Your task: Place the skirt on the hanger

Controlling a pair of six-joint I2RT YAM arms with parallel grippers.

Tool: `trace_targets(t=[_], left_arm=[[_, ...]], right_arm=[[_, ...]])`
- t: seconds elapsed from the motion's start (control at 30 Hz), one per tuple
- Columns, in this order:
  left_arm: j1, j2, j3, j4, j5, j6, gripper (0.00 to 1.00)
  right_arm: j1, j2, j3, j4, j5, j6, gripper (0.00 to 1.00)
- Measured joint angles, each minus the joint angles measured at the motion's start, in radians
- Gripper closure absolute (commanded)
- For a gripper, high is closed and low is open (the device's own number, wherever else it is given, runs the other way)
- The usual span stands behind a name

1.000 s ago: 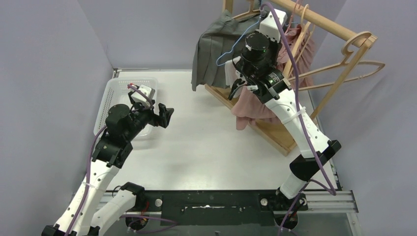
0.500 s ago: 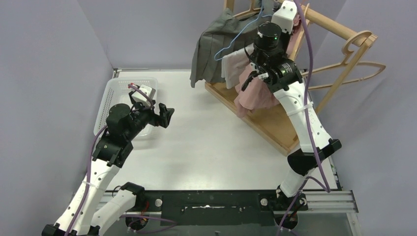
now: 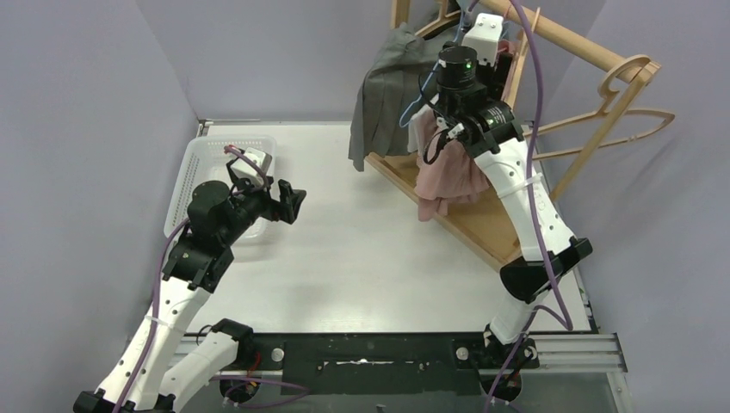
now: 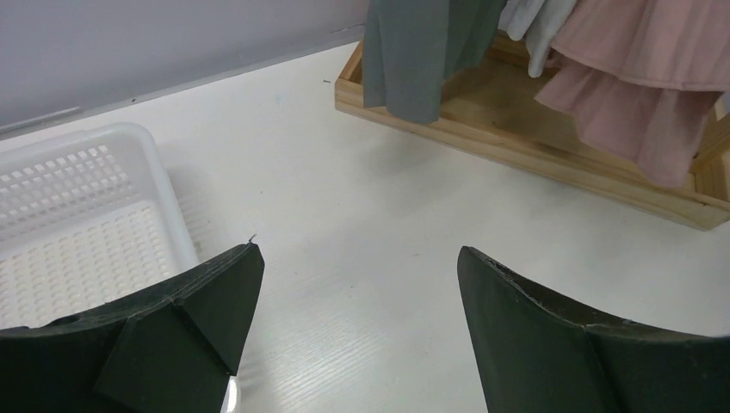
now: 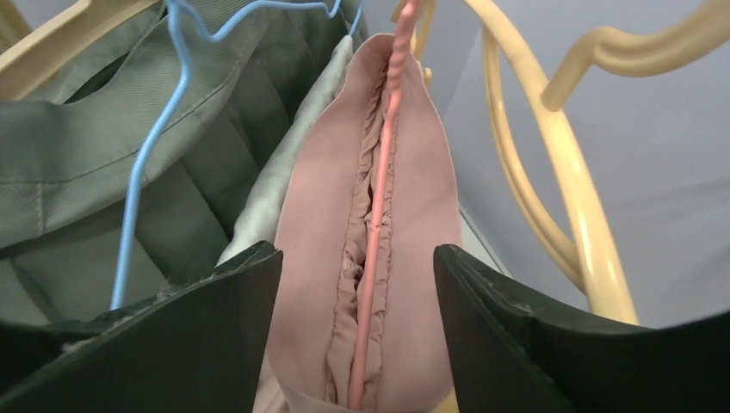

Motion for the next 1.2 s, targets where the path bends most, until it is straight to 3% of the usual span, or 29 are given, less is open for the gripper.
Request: trace_targets(t=[0.23, 0.57, 0.73, 0.97, 1.2], left_arm=[[0.000, 0.035, 0.048, -0.071, -0.016, -0.031, 0.15], [0.000, 0.033, 0.113, -0.161, -0.053, -0.098, 0.15], [0.000, -0.021, 0.125, -0.220, -0.101, -0.132, 0.15], [0.000, -0.108, 0.241, -0.368, -0.261, -0.182, 0.15], [0.000, -0.153, 0.446, -0.534, -0.460, -0.235, 0.16]], right_arm=[[0.026, -0.088, -0.008, -0.018, -0.189, 0.018, 0.20], [0.124, -0.422, -0.201, 0.057, -0.447, 0.042, 0.17], [0.180, -0.573, -0.385, 0.028, -0.465, 0.090, 0.01], [0.196, -0.839, -0.649, -0.108, -0.443, 0.210, 0.02], [0.187, -1.038, -0.665, -0.277, -0.250, 0.356, 0.02]])
